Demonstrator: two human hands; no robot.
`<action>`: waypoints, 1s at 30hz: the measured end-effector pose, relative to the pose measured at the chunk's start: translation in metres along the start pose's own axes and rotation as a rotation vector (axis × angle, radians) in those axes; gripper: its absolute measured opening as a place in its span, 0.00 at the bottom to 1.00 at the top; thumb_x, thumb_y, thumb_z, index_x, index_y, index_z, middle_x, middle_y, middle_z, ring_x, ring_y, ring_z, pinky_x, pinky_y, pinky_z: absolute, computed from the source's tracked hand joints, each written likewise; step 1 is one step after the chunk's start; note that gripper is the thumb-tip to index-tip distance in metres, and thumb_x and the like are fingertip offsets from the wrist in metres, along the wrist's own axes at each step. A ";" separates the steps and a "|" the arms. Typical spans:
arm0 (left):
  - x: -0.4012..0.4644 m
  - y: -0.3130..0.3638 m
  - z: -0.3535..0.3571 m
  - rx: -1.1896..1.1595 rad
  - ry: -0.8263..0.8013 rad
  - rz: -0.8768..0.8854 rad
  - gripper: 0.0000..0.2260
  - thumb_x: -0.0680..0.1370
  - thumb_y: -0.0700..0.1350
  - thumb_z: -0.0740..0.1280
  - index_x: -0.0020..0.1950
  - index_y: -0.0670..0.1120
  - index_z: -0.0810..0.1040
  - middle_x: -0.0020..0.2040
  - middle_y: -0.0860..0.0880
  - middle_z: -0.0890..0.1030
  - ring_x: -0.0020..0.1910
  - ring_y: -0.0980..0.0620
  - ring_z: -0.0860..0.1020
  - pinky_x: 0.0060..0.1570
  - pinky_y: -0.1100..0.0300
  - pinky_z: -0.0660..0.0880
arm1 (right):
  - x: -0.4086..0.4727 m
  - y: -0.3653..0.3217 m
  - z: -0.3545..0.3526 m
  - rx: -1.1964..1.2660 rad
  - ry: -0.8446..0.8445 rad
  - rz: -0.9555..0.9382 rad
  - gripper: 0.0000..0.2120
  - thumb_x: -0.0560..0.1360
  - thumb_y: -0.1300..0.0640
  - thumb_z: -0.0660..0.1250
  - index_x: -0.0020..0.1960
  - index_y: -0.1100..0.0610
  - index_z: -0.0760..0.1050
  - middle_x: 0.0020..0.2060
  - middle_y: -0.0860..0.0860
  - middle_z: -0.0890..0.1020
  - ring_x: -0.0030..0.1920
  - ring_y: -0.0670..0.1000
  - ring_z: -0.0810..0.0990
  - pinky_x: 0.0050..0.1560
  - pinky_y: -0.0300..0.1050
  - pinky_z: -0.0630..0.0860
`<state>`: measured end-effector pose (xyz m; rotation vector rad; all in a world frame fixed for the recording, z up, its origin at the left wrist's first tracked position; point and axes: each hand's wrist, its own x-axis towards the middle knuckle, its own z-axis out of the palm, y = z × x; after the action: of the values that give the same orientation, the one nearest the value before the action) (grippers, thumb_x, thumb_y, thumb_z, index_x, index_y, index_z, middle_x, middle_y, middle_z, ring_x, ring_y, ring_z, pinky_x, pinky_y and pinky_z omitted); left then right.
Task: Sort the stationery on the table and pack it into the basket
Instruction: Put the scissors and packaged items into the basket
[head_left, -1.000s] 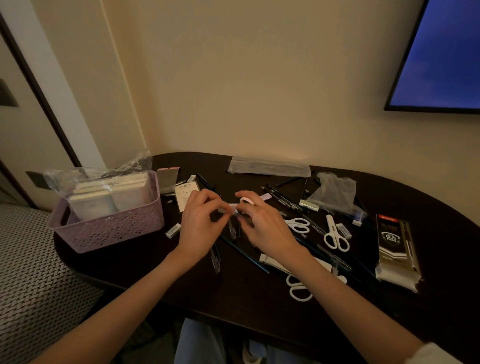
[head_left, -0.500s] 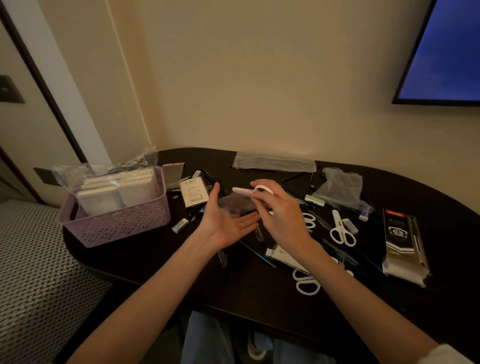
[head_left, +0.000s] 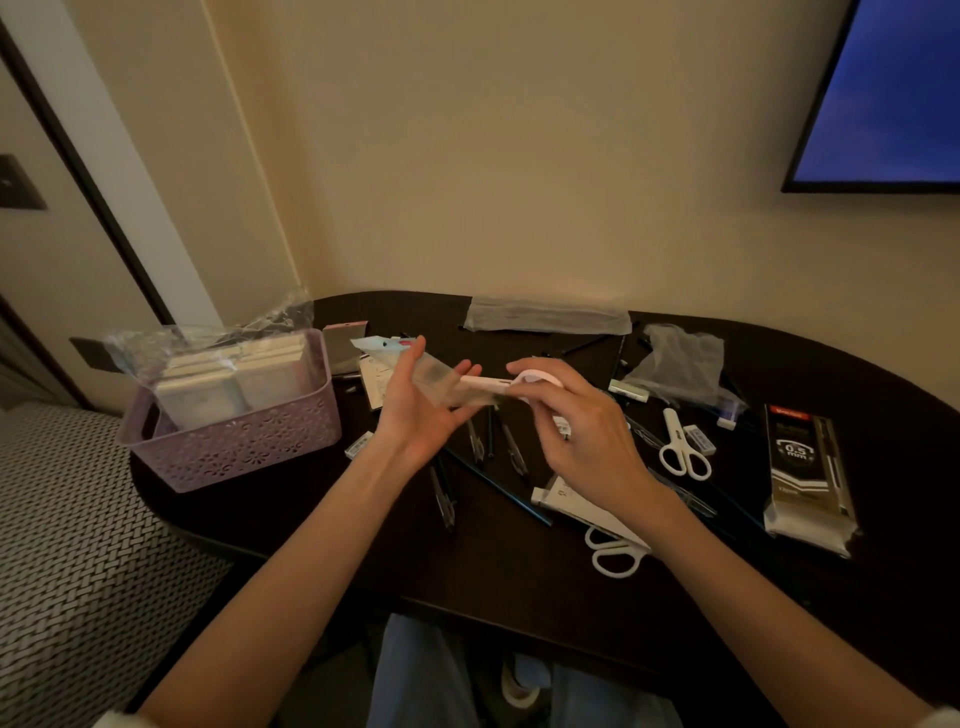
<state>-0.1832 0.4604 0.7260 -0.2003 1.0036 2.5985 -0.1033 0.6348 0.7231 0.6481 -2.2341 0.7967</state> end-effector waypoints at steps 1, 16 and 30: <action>0.000 0.001 0.000 0.019 -0.005 0.014 0.34 0.76 0.54 0.67 0.78 0.55 0.54 0.64 0.38 0.75 0.63 0.40 0.76 0.53 0.40 0.77 | 0.000 0.002 -0.001 -0.005 -0.003 -0.008 0.12 0.78 0.65 0.62 0.59 0.58 0.79 0.62 0.50 0.77 0.55 0.49 0.79 0.51 0.48 0.78; 0.004 0.005 0.014 -0.073 0.080 -0.014 0.30 0.77 0.55 0.68 0.73 0.45 0.63 0.59 0.39 0.77 0.57 0.41 0.77 0.51 0.40 0.76 | -0.001 -0.004 -0.013 -0.017 -0.134 -0.162 0.11 0.73 0.68 0.65 0.50 0.59 0.83 0.57 0.51 0.81 0.57 0.49 0.80 0.51 0.50 0.79; 0.004 0.009 0.010 -0.320 0.061 -0.272 0.30 0.75 0.53 0.68 0.68 0.39 0.61 0.61 0.37 0.75 0.62 0.34 0.73 0.61 0.35 0.68 | 0.000 -0.007 -0.015 -0.192 -0.179 -0.339 0.11 0.65 0.69 0.74 0.43 0.57 0.84 0.53 0.51 0.84 0.51 0.50 0.82 0.50 0.45 0.76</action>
<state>-0.1908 0.4623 0.7383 -0.4638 0.5285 2.4945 -0.0930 0.6406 0.7348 1.0006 -2.2365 0.3624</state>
